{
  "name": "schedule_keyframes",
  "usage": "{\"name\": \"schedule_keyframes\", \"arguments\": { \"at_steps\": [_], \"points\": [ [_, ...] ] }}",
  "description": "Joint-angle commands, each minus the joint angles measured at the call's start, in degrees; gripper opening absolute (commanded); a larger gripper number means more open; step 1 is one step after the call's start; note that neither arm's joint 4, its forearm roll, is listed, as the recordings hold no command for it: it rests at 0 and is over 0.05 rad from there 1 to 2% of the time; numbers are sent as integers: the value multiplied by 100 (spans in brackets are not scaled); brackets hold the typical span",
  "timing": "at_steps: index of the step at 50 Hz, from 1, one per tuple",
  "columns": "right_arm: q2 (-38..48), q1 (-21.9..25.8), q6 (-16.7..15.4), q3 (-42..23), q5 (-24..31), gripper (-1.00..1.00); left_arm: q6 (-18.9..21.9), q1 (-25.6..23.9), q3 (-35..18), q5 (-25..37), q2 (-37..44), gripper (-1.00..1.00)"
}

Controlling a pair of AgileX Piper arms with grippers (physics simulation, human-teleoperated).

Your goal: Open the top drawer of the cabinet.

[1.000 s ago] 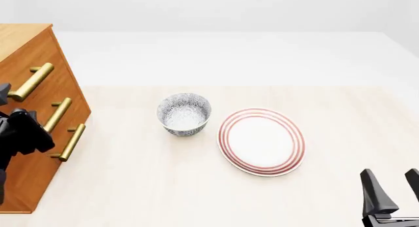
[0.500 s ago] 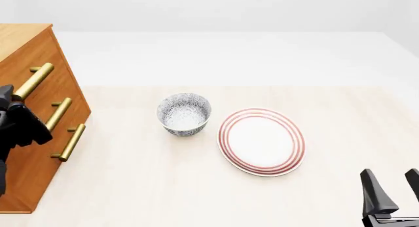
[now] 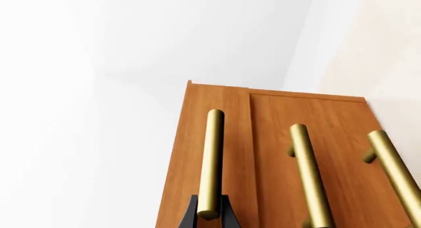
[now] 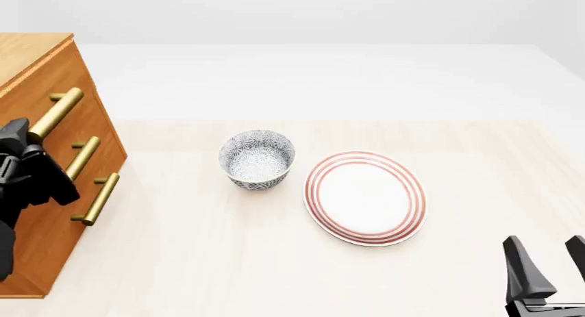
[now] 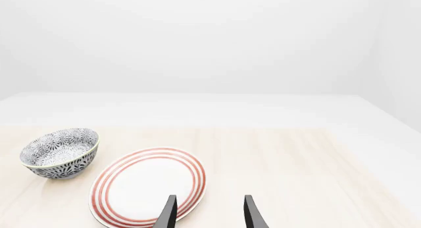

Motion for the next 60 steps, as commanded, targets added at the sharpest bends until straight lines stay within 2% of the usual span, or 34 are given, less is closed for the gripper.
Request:
{"name": "schedule_keyframes", "arguments": {
  "at_steps": [1,11,15,32,60],
  "points": [
    [0,0,0,0,0,100,183,-67,215,160,-120,-100],
    [-1,0,2,0,-1,100,236,-271,217,286,-261,-100],
    [0,-1,-1,0,1,100,115,-363,172,496,-417,-100],
    [0,0,0,0,0,100,239,-687,268,441,-446,-100],
    [0,0,0,0,0,100,56,-1324,128,607,-542,-100]
  ]
}}
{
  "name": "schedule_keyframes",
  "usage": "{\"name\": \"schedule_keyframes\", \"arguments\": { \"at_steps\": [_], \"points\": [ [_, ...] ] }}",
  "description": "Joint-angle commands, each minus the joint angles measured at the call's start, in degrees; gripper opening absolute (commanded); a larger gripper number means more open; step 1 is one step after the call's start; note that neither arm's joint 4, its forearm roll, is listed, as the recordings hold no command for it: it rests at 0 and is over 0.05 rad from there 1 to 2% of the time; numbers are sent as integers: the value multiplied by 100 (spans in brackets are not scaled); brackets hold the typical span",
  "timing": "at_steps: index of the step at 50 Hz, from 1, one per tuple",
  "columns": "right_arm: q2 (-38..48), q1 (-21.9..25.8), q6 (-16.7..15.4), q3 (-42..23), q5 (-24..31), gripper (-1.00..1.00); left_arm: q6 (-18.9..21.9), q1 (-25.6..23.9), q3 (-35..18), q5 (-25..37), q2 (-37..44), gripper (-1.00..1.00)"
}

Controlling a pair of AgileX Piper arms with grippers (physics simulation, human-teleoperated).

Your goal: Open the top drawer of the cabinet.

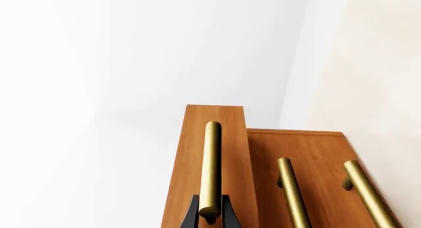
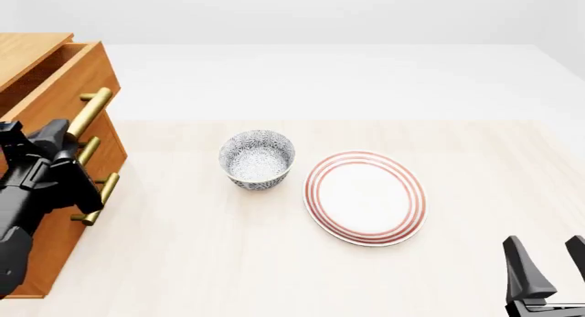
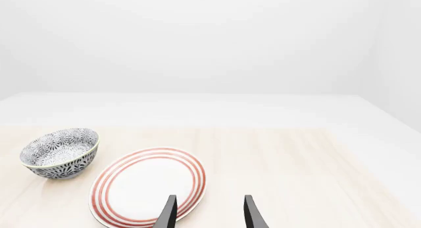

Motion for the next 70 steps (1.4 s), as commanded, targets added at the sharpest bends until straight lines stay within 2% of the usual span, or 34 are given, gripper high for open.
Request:
{"name": "schedule_keyframes", "arguments": {
  "at_steps": [1,33,35,42,70],
  "points": [
    [0,0,0,0,0,100,-39,-452,2,173,-106,-100],
    [0,0,0,0,-1,100,-57,-992,112,181,-250,-100],
    [0,0,0,0,0,100,-174,-1089,30,341,-350,-100],
    [0,1,1,0,0,100,-66,-1160,92,310,-449,-100],
    [0,-1,0,0,0,100,-207,-1333,227,472,-1220,-100]
  ]
}}
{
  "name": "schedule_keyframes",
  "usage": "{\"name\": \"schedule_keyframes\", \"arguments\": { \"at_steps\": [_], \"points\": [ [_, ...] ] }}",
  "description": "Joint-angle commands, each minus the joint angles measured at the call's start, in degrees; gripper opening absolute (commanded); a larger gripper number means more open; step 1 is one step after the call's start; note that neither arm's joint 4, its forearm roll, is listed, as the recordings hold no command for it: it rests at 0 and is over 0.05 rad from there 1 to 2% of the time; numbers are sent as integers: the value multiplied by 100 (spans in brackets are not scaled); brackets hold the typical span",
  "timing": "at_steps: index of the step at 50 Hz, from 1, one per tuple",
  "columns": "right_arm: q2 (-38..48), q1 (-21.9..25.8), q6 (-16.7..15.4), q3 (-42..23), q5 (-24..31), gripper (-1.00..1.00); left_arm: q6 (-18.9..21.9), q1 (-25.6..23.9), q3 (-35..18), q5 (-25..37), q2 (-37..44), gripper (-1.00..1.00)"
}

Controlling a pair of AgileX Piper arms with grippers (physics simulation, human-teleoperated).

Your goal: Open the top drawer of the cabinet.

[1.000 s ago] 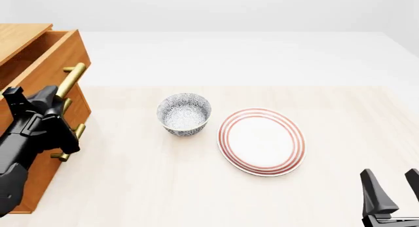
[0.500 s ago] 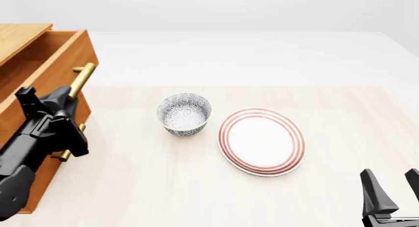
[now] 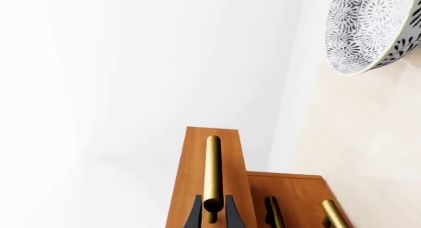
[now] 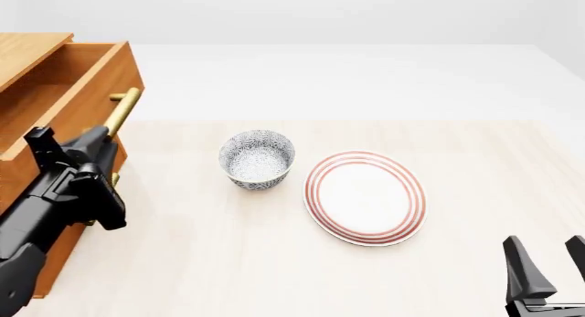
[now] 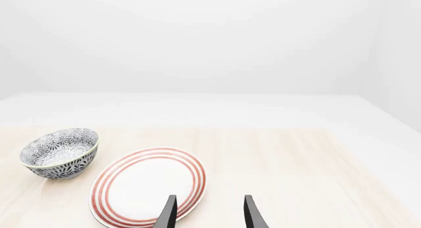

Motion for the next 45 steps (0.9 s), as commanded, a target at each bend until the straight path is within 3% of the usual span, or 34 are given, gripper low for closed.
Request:
{"name": "schedule_keyframes", "arguments": {
  "at_steps": [1,2,3,11,16,18,27,36,45],
  "points": [
    [0,-1,0,0,0,100,5,-182,68,-108,-564,-100],
    [0,0,0,0,1,100,-1,-191,77,-111,-566,-100],
    [0,-2,1,0,0,100,-1,-198,90,-111,-565,100],
    [0,2,1,0,0,100,11,-307,181,-137,-749,100],
    [0,0,1,0,0,100,-299,-548,-28,476,-972,100],
    [0,0,0,0,0,100,-99,-508,156,210,-972,100],
    [0,1,0,0,-1,100,-326,-584,134,553,-1229,100],
    [0,0,0,0,-1,100,-1090,-581,-281,1538,-1816,100],
    [-1,-1,0,0,-1,100,-2339,-402,-1079,3067,-2324,100]
  ]
}}
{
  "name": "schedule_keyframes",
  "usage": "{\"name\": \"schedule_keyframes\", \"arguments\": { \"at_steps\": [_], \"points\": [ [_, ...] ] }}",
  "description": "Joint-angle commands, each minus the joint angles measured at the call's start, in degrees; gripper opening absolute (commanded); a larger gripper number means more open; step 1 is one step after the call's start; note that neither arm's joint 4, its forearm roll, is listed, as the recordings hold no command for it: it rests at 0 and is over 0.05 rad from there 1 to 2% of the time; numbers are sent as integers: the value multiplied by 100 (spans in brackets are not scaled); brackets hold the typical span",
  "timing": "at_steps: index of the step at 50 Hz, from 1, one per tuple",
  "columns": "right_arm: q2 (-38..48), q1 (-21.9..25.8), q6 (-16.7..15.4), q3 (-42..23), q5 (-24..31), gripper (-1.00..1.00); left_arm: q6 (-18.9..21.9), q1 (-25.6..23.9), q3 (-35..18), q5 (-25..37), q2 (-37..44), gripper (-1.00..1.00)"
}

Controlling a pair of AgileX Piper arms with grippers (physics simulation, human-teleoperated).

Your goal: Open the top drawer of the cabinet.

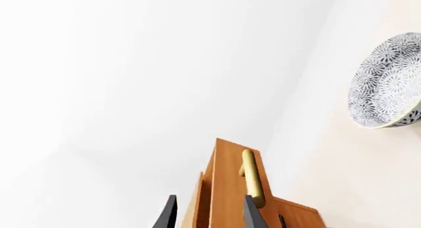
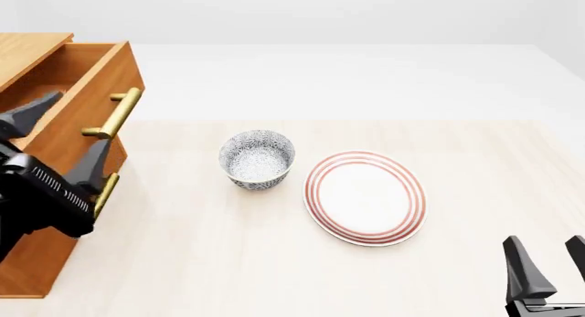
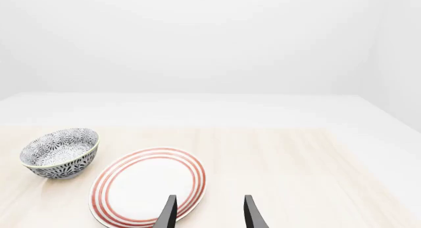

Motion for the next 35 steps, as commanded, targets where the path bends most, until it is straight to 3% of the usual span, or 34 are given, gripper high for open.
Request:
{"name": "schedule_keyframes", "arguments": {
  "at_steps": [1,9,13,14,16,17,21,30,35],
  "points": [
    [0,0,0,0,0,100,-1182,60,-751,1465,-502,100],
    [0,-1,1,0,0,100,-2058,314,-1477,2601,-536,100],
    [0,1,0,0,0,100,-2221,371,-1630,2850,-493,100],
    [0,-2,3,0,0,100,-2476,351,-1852,3045,-451,100],
    [0,0,-1,0,1,100,-2597,332,-2022,3245,-353,100],
    [0,1,0,0,-1,100,-2915,443,-2335,3584,-277,100],
    [0,-1,0,0,0,100,-3173,344,-2687,3869,-169,100],
    [0,0,0,0,0,100,-3626,630,-3272,4472,-43,100],
    [0,1,0,0,0,100,-4376,560,-3878,5036,389,100]
  ]
}}
